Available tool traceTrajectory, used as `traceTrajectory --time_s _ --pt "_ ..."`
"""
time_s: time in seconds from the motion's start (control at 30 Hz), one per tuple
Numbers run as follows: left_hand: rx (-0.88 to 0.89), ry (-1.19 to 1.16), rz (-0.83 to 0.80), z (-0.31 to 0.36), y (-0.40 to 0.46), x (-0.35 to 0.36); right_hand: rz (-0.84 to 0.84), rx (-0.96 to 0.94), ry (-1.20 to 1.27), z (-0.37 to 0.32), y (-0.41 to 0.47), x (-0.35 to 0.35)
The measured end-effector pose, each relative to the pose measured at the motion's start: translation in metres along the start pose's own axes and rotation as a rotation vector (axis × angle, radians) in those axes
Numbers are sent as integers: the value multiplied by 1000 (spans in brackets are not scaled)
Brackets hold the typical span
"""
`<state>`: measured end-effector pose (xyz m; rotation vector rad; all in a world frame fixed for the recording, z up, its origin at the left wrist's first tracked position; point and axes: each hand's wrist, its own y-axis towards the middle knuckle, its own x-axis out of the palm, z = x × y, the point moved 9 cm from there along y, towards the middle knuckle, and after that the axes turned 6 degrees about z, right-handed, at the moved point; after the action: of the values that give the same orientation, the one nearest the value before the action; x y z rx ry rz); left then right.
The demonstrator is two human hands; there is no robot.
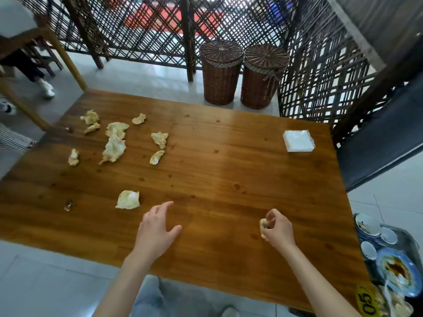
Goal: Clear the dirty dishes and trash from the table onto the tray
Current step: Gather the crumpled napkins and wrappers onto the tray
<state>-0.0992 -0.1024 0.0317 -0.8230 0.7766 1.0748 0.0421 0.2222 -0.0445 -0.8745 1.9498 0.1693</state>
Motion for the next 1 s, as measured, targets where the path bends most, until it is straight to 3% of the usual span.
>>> traceTrajectory --time_s 0.3,0.47,0.67,0.87,1.0 --pt "26 145 -41 -94 87 -44 -41 63 283 -154 -15 58" --pt "86 289 -177 -126 132 -39 -59 52 344 -221 -27 92" --pt "166 373 -349 -144 149 -14 -3 65 332 -257 -36 109" --pt "261 401 -364 -148 161 0 34 84 327 -272 -36 112" --pt "219 267 -279 -137 189 -5 28 97 337 -276 -37 115"
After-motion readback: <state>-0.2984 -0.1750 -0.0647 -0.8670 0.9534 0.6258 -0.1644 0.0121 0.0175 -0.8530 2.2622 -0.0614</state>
